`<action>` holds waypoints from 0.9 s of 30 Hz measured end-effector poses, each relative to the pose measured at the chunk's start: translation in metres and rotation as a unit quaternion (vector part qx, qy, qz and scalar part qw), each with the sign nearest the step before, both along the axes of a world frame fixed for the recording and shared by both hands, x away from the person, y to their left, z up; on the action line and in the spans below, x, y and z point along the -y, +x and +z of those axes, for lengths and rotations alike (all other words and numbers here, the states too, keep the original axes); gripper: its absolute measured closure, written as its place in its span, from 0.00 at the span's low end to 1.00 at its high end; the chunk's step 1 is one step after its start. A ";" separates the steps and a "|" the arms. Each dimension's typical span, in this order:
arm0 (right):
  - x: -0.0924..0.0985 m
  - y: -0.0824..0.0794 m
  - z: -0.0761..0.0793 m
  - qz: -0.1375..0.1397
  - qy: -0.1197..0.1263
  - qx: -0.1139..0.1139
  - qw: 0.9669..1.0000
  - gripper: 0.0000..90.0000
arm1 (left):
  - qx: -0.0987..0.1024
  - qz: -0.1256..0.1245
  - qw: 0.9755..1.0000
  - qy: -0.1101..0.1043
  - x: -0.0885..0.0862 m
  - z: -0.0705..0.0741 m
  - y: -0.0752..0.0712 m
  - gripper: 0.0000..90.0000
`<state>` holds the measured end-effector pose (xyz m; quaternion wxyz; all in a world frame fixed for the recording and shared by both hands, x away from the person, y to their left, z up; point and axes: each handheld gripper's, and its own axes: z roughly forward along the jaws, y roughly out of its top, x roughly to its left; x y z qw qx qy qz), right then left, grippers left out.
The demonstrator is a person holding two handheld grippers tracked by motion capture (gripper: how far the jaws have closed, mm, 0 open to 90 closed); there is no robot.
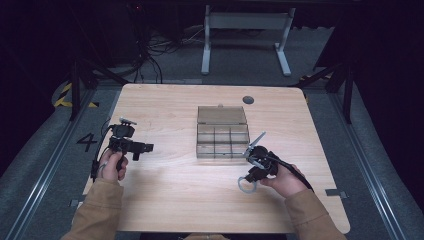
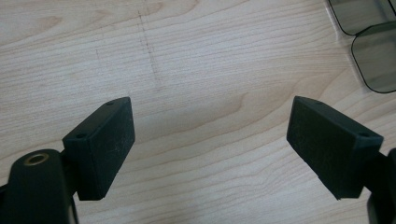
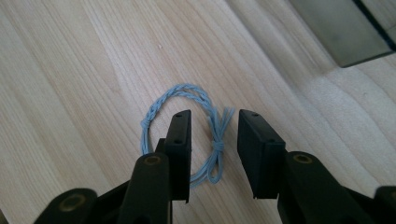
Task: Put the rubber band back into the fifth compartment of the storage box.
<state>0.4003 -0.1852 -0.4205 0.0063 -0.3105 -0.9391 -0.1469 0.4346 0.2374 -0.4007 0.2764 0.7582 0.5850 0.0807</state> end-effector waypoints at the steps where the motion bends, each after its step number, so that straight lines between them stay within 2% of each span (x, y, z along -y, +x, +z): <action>1: 0.000 0.000 -0.001 0.003 -0.002 0.000 1.000 0.74 | 0.000 -0.001 1.000 0.000 0.000 0.000 0.000 0.18; 13: -0.003 0.001 -0.007 -0.006 -0.020 0.004 1.000 0.80 | -0.003 -0.001 1.000 0.000 0.001 -0.001 0.000 0.18; 16: -0.003 0.001 -0.008 0.001 -0.023 0.006 1.000 0.82 | -0.004 -0.003 1.000 0.001 0.000 -0.001 0.001 0.18; 23: -0.004 0.001 -0.008 0.000 -0.032 0.005 0.999 0.93 | -0.004 0.000 1.000 -0.001 0.000 -0.001 0.001 0.18; 27: -0.005 0.000 -0.008 0.003 -0.033 0.009 0.999 0.94 | -0.003 0.001 1.000 -0.003 -0.001 -0.001 0.001 0.18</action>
